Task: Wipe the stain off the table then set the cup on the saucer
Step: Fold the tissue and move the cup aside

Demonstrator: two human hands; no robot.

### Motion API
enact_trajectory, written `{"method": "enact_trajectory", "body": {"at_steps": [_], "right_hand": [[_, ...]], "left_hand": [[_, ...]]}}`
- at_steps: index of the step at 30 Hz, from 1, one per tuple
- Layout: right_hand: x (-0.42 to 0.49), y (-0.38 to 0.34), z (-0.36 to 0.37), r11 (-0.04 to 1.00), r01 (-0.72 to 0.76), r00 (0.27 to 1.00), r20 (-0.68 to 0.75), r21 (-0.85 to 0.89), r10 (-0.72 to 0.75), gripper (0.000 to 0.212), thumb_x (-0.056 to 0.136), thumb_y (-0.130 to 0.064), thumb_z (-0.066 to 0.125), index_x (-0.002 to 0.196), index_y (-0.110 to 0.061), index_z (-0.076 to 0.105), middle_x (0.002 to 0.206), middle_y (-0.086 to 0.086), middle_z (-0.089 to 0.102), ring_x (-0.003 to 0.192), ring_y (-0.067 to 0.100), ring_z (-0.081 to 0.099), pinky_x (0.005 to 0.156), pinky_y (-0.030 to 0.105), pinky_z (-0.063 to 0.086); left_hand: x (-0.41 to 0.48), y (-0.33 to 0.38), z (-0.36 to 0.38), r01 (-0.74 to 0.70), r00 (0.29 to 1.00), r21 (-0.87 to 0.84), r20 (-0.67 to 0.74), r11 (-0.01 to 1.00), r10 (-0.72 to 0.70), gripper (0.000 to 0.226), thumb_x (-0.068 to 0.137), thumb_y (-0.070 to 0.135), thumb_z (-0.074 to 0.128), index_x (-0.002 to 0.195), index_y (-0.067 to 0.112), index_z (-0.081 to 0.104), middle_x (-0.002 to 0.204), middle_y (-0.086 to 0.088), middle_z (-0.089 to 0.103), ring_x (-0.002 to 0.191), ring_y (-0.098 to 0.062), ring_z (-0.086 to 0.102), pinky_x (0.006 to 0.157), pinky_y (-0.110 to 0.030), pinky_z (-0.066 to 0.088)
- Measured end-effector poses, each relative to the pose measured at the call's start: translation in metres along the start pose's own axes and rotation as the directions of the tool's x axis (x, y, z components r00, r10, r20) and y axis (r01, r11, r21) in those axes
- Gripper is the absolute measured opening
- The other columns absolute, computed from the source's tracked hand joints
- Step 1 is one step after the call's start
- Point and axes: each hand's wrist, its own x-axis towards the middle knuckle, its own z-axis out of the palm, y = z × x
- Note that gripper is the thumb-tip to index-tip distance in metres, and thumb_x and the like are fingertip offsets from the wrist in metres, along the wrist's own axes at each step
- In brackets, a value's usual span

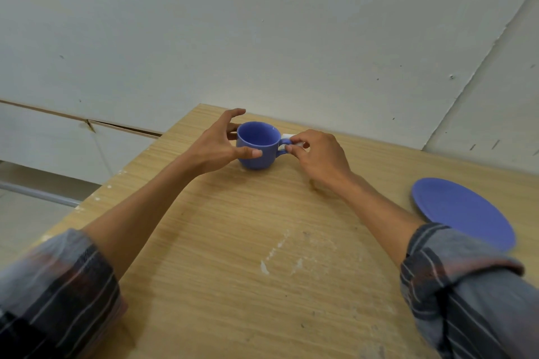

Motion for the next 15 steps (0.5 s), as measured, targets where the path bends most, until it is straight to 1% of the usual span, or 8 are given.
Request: {"method": "enact_trajectory", "body": {"at_steps": [3, 6, 7, 9, 10, 11, 13, 15], "right_hand": [[0.000, -0.003, -0.001, 1.000, 0.003, 1.000, 0.018, 0.011, -0.003, 0.019, 0.085, -0.036, 0.061, 0.098, -0.028, 0.071, 0.099, -0.007, 0.070, 0.091, 0.014, 0.059, 0.072, 0.033, 0.045], [-0.002, -0.005, -0.006, 0.999, -0.008, 0.999, 0.042, 0.036, 0.006, 0.022, 0.084, -0.032, 0.064, 0.103, -0.021, 0.071, 0.105, -0.002, 0.070, 0.094, 0.017, 0.060, 0.082, 0.036, 0.050], [-0.003, -0.005, -0.009, 0.998, -0.021, 0.999, 0.029, 0.062, 0.020, 0.024, 0.084, -0.030, 0.065, 0.105, -0.020, 0.070, 0.108, -0.001, 0.070, 0.095, 0.016, 0.060, 0.083, 0.033, 0.049], [-0.008, -0.003, -0.018, 0.985, -0.059, 0.998, -0.018, 0.165, 0.063, 0.024, 0.084, -0.022, 0.065, 0.107, -0.018, 0.070, 0.106, -0.002, 0.070, 0.088, 0.011, 0.059, 0.077, 0.014, 0.045], [-0.011, -0.003, -0.024, 0.971, -0.079, 0.995, -0.041, 0.224, 0.091, 0.022, 0.084, -0.019, 0.065, 0.106, -0.019, 0.070, 0.099, -0.005, 0.069, 0.082, 0.009, 0.059, 0.071, 0.006, 0.042], [-0.015, -0.004, -0.031, 0.954, -0.097, 0.991, -0.057, 0.283, 0.118, 0.022, 0.084, -0.017, 0.065, 0.104, -0.022, 0.070, 0.093, -0.008, 0.068, 0.078, 0.009, 0.059, 0.068, 0.006, 0.042], [-0.022, -0.005, -0.047, 0.908, -0.118, 0.987, -0.057, 0.402, 0.153, 0.024, 0.083, -0.014, 0.065, 0.104, -0.025, 0.070, 0.090, -0.006, 0.069, 0.080, 0.013, 0.064, 0.072, 0.019, 0.052], [-0.033, -0.010, -0.065, 0.859, -0.114, 0.988, -0.037, 0.500, 0.153, 0.029, 0.083, -0.011, 0.065, 0.109, -0.024, 0.067, 0.096, 0.002, 0.070, 0.085, 0.019, 0.067, 0.070, 0.026, 0.057]], "left_hand": [[0.000, -0.001, -0.001, 0.021, 1.000, 0.002, 0.005, 1.000, -0.021, 0.100, 0.064, 0.039, 0.086, 0.145, 0.032, 0.027, 0.137, -0.005, 0.054, 0.119, -0.015, 0.052, 0.090, -0.027, 0.041], [0.000, 0.004, -0.003, 0.057, 0.998, 0.022, 0.033, 0.998, -0.058, 0.106, 0.065, 0.035, 0.086, 0.148, 0.029, 0.021, 0.141, -0.006, 0.051, 0.122, -0.016, 0.051, 0.087, -0.023, 0.039], [-0.001, 0.007, -0.004, 0.064, 0.997, 0.033, 0.041, 0.997, -0.065, 0.107, 0.065, 0.036, 0.086, 0.149, 0.029, 0.019, 0.143, -0.006, 0.049, 0.126, -0.017, 0.049, 0.090, -0.024, 0.038], [-0.006, 0.014, -0.003, 0.050, 0.999, 0.063, 0.003, 0.997, -0.050, 0.104, 0.067, 0.041, 0.084, 0.149, 0.030, 0.021, 0.148, -0.002, 0.043, 0.135, -0.017, 0.041, 0.099, -0.029, 0.036], [-0.009, 0.019, -0.002, 0.028, 0.998, 0.077, -0.058, 0.997, -0.023, 0.097, 0.069, 0.044, 0.082, 0.147, 0.032, 0.025, 0.148, 0.001, 0.042, 0.136, -0.014, 0.038, 0.102, -0.031, 0.035], [-0.012, 0.025, -0.001, -0.011, 0.991, 0.090, -0.133, 0.996, 0.023, 0.086, 0.073, 0.047, 0.078, 0.144, 0.033, 0.031, 0.146, 0.005, 0.044, 0.135, -0.010, 0.038, 0.104, -0.032, 0.035], [-0.020, 0.041, 0.004, -0.127, 0.958, 0.109, -0.245, 0.986, 0.151, 0.063, 0.080, 0.045, 0.071, 0.136, 0.033, 0.045, 0.138, 0.013, 0.051, 0.129, -0.003, 0.043, 0.102, -0.026, 0.035], [-0.029, 0.063, 0.014, -0.223, 0.936, 0.114, -0.252, 0.968, 0.245, 0.042, 0.084, 0.041, 0.067, 0.124, 0.033, 0.057, 0.128, 0.017, 0.057, 0.119, 0.003, 0.049, 0.093, -0.013, 0.035]]}}
